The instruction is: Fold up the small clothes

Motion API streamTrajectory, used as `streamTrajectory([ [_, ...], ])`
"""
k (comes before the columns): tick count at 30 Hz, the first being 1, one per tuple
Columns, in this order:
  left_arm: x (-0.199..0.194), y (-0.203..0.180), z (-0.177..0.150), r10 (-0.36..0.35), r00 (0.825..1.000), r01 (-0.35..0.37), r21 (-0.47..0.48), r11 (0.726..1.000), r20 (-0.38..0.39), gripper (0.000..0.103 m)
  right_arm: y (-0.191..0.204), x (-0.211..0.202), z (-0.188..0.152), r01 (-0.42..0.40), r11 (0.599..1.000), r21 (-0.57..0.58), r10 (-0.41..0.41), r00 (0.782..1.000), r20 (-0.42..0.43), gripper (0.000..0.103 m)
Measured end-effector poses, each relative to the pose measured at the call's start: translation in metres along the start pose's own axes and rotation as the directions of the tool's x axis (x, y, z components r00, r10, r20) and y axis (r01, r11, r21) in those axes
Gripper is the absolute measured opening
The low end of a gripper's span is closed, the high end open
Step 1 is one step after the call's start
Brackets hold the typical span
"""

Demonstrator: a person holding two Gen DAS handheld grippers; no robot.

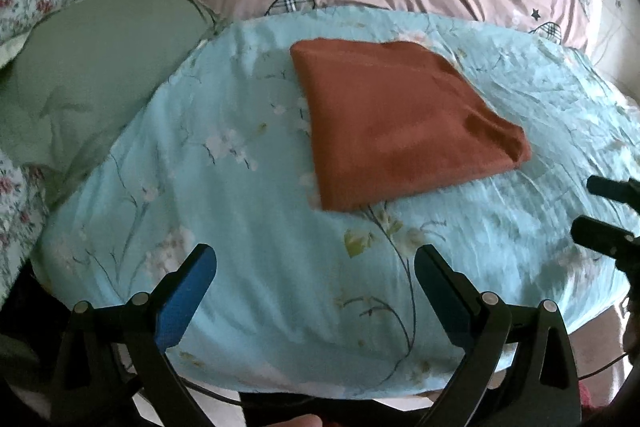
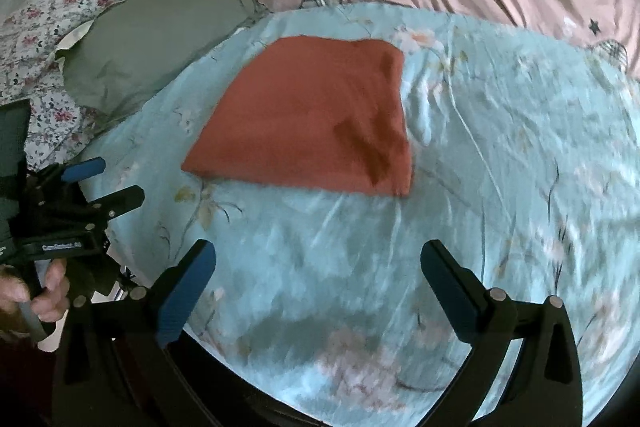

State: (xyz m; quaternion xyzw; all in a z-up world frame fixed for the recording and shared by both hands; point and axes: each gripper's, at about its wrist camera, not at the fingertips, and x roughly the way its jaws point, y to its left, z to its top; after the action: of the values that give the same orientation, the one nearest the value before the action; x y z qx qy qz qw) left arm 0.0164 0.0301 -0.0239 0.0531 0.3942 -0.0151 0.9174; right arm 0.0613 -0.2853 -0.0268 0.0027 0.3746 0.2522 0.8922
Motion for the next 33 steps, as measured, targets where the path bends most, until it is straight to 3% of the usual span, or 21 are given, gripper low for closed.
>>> streamTrajectory([
  [13, -0.006, -0.001, 0.044, 0.076, 0.996, -0.077, 0.013, 0.997, 0.05, 0.1, -0.006, 0.002, 0.034, 0.001, 1.0, 0.018, -0.001, 1.0, 0.01, 0.102],
  [33, 0.02, -0.006, 0.036, 0.099, 0.995, -0.098, 0.036, 0.995, -0.013, 0.1, 0.0, 0.029, 0.036, 0.003, 1.0, 0.01, -0.002, 0.998, -0.07, 0.102],
])
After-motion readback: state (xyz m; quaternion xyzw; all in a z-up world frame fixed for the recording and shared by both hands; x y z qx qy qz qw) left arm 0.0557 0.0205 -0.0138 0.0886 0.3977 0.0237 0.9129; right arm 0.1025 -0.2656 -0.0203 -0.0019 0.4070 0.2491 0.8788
